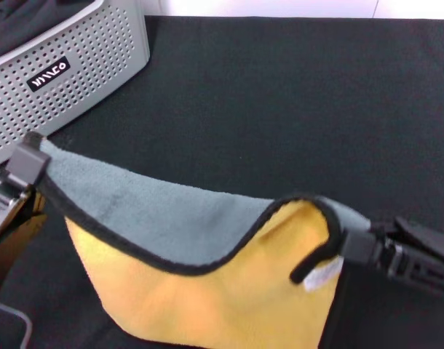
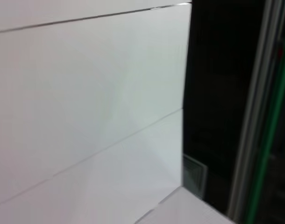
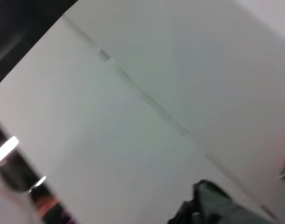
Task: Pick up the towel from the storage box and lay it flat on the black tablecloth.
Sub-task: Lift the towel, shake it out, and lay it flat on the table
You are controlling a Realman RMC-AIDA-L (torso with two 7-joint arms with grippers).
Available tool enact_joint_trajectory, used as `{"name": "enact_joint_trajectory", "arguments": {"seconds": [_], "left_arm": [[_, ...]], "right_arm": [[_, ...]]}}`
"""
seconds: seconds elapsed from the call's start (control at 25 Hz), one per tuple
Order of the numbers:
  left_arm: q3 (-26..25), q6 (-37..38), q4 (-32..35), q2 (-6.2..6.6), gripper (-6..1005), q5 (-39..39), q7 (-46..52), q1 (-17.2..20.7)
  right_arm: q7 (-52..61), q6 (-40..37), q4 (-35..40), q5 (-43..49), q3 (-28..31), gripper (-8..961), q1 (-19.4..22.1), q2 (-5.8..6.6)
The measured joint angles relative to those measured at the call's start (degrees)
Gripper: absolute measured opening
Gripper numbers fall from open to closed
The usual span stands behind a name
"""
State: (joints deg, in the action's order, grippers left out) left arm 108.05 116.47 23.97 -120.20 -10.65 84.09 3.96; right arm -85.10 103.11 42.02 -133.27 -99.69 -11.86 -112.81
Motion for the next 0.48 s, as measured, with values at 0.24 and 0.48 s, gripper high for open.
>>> {"name": "enact_joint_trajectory", "arguments": {"seconds": [0.24, 0.48], "left_arm": [[0.4, -1.9, -11.4, -0.53, 16, 1.8, 0.1, -8.8], [0.9, -9.6, -12.3, -0.57, 17, 2.6, 0.9, -12.8]], "right_arm": [[-0.5, -0.4, -13.4, -0.1, 3.9, 19, -5.4, -0.64], [-1.3, -1.3, -23.3, 0.2, 8.1, 19, -10.2, -0.69]]}}
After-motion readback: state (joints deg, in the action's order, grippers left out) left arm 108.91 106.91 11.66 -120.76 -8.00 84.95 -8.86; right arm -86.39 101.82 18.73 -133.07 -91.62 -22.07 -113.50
